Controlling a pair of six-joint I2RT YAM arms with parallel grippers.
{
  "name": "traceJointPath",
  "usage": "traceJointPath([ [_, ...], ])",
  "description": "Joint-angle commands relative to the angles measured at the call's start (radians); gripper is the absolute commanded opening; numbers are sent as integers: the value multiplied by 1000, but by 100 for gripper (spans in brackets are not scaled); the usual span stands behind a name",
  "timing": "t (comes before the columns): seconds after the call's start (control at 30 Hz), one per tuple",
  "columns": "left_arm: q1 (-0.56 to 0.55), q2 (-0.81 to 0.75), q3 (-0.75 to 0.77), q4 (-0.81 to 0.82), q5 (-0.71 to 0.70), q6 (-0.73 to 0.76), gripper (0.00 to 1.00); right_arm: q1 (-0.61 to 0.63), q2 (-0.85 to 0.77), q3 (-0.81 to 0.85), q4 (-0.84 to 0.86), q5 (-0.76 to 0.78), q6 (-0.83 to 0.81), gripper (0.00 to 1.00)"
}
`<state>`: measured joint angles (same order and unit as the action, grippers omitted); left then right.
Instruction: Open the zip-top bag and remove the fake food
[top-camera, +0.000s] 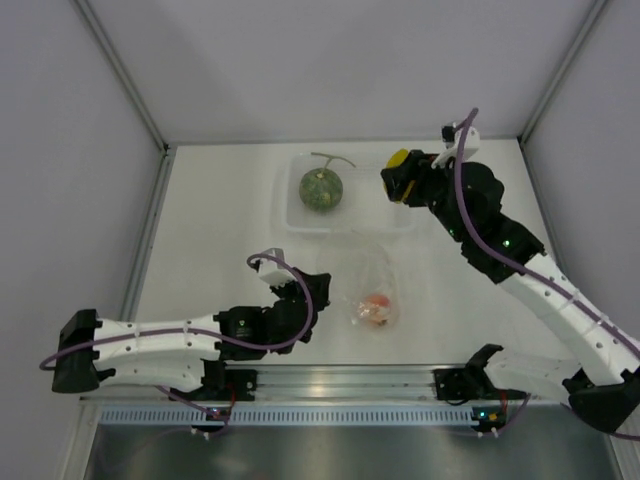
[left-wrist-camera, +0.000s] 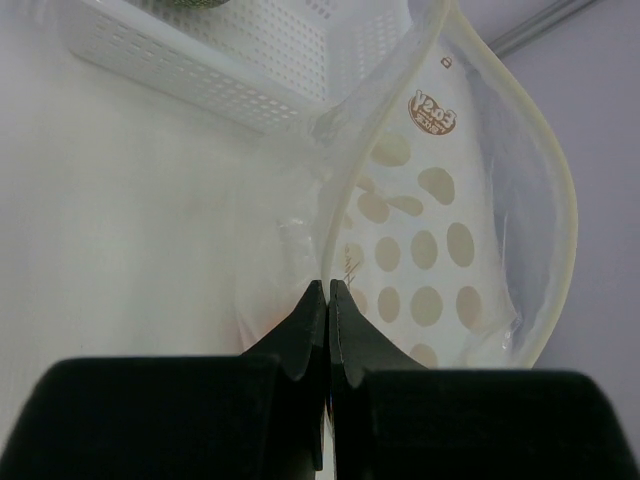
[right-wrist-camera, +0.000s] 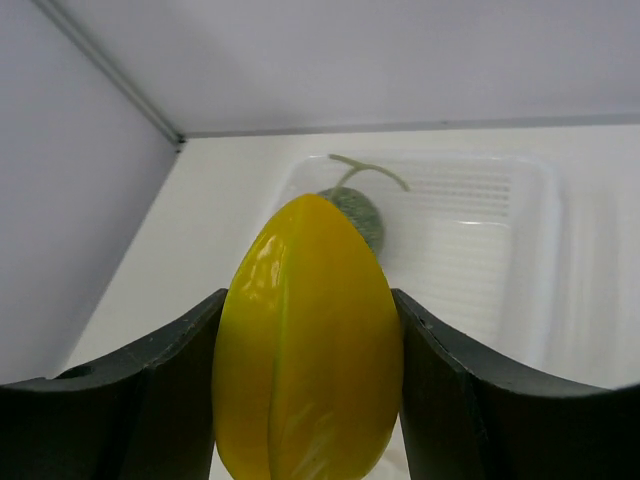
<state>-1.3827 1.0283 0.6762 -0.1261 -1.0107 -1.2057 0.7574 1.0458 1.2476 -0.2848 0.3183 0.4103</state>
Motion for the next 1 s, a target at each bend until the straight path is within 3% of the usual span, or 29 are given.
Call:
traceJointPath([
  [0.0,1,-59,-18,11,-6,8,0,-151,97,30,-48,-87,-63,34],
  [0.23,1,-129,-26,11,4,70,0,-318,387,127,-42,-179,-113,36],
  [0.57,1,-191,-49,11,3,132,0,-342,772,363,-56,-160,-157,39],
  [0.7,1,-218,-47,11,9,153,0,-342,919,424,-82,-136,-160,46],
  [0.97,-1,-269,-49,11,24,192,0,-339,973,407,-43,-148,-136,54],
])
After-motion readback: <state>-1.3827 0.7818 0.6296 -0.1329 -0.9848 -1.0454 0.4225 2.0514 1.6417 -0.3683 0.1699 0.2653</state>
